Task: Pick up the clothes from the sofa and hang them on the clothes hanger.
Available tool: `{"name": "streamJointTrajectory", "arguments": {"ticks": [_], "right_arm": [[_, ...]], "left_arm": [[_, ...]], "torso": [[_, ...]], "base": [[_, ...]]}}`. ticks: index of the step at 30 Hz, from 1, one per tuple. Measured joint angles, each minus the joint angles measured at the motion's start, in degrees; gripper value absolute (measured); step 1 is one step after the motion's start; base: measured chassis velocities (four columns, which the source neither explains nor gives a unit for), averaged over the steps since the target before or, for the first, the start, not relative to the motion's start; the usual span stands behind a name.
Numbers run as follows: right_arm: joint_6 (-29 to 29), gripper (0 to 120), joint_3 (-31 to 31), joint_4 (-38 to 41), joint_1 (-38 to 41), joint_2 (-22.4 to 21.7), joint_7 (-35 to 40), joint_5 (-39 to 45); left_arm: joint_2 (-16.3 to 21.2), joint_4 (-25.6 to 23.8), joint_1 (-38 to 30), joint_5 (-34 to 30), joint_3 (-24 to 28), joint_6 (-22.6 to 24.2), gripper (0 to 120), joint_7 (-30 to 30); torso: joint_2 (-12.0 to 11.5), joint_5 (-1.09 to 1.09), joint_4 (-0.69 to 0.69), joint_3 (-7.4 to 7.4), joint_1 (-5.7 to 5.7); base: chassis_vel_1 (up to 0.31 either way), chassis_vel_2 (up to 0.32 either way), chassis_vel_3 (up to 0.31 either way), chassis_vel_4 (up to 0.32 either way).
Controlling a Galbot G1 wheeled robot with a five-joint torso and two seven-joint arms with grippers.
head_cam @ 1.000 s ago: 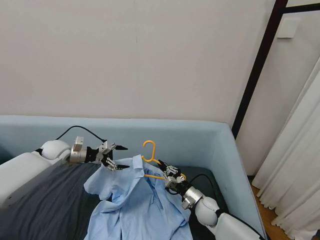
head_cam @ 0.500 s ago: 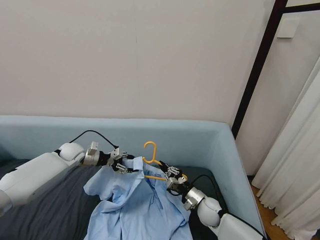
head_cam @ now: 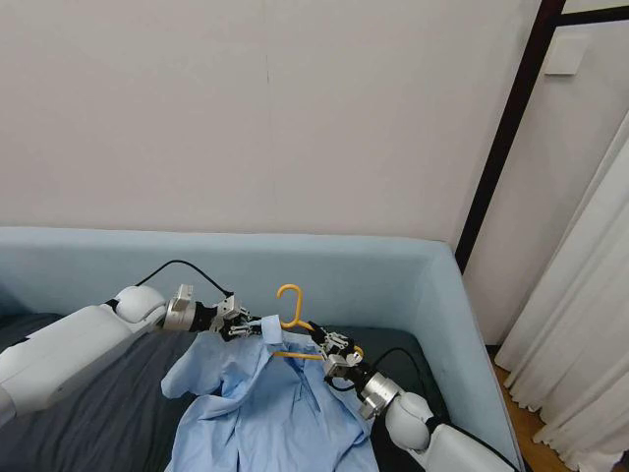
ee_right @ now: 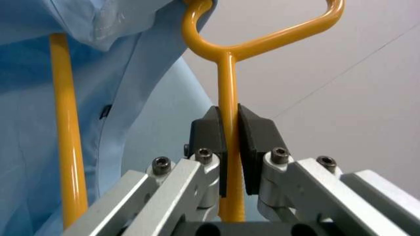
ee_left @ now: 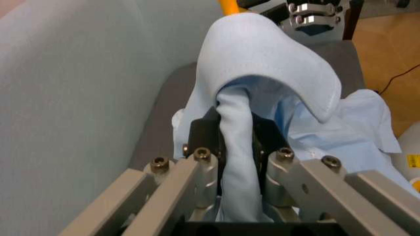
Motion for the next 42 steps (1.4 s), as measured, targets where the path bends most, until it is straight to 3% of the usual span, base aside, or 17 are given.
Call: {"name": "streamJointTrajectory", "arguments": {"ticks": [11, 13, 15, 23, 25, 27, 29, 31, 33, 37, 42], "right_arm": [[-0.59, 8, -0.47, 1.27, -0.76, -0.33, 0.32, 0.23], [-1.67, 20, -0.49, 2.49, -1.59, -1.08, 0.76, 1.03], [-1.71, 22, -0.49, 2.75, -1.68, -1.14, 0.79, 1.13], [-2.72, 55, 0.81, 10.71, -5.82, -4.76, 0.9, 5.49], [-2.84, 58, 0.87, 11.33, -6.24, -5.06, 0.8, 6.22], [-4.43, 66, 1.0, 14.85, -8.95, -6.85, -0.17, 12.64], [-9.81, 77, 0.98, 21.28, -14.31, -9.54, -1.93, 27.26], [-11.25, 81, 1.27, 22.71, -15.64, -10.07, -2.13, 31.29], [-15.51, 92, 2.5, 24.69, -18.95, -11.02, -2.88, 42.49], [-18.33, 98, 2.84, 21.95, -18.58, -10.68, -4.12, 51.2], [-21.57, 100, 1.33, 11.88, -10.44, -8.19, -8.88, 65.88]], "left_arm": [[1.71, -2.07, 2.22, 0.12, -1.96, -0.02, 7, -0.97], [1.9, -1.94, 3.04, 0.53, -3.15, 0.2, 7, -1.6], [1.86, -1.86, 3.11, 0.6, -3.28, 0.19, 7, -1.6], [1.11, -0.07, 4.83, 2.4, -6.06, -0.75, 7, -2.35], [1.05, 0.03, 4.89, 2.48, -6.21, -0.82, 7, -2.49], [0.79, 0.46, 5.21, 2.66, -7.02, -1.16, 7, -3.08], [0.31, 0.82, 5.9, 2.66, -8.32, -1.55, 7, -4.16], [0.21, 0.84, 6.03, 2.65, -8.52, -1.62, 7, -4.35], [0.17, 0.68, 6.36, 2.47, -8.93, -1.8, 7, -4.95], [0.23, 0.06, 6.59, 2.03, -9.1, -1.81, 7, -5.27], [1.36, -1.75, 6.9, 1.05, -9.13, -1.72, 7, -5.68]], "torso": [[0.0, 0.0, 0.0, 0.0, 0.0], [0.0, -0.01, -0.01, 0.0, 0.0], [0.0, 0.01, -0.02, 0.0, 0.0], [0.0, 0.0, 0.0, 0.0, 0.0], [0.0, 0.0, 0.0, 0.0, 0.0], [0.0, 0.01, 0.0, 0.0, 0.0], [0.01, 0.02, -0.03, 0.0, 0.0], [0.01, 0.01, -0.02, 0.0, 0.0], [0.02, 0.0, -0.03, -0.01, -0.01], [0.02, 0.01, -0.02, -0.01, -0.01], [0.01, 0.02, 0.02, 0.0, 0.0]], "base": [[0.0, 0.0, 0.0, 0.0], [0.0, 0.0, 0.0, 0.0], [0.0, 0.0, 0.0, 0.0], [0.0, 0.0, 0.0, 0.0], [0.0, 0.0, 0.0, 0.0], [0.0, 0.0, 0.0, 0.0], [0.0, 0.0, 0.0, 0.0], [0.0, 0.0, 0.0, 0.0], [0.0, 0.0, 0.0, 0.0], [0.0, 0.0, 0.0, 0.0], [0.0, 0.0, 0.0, 0.0]]}}
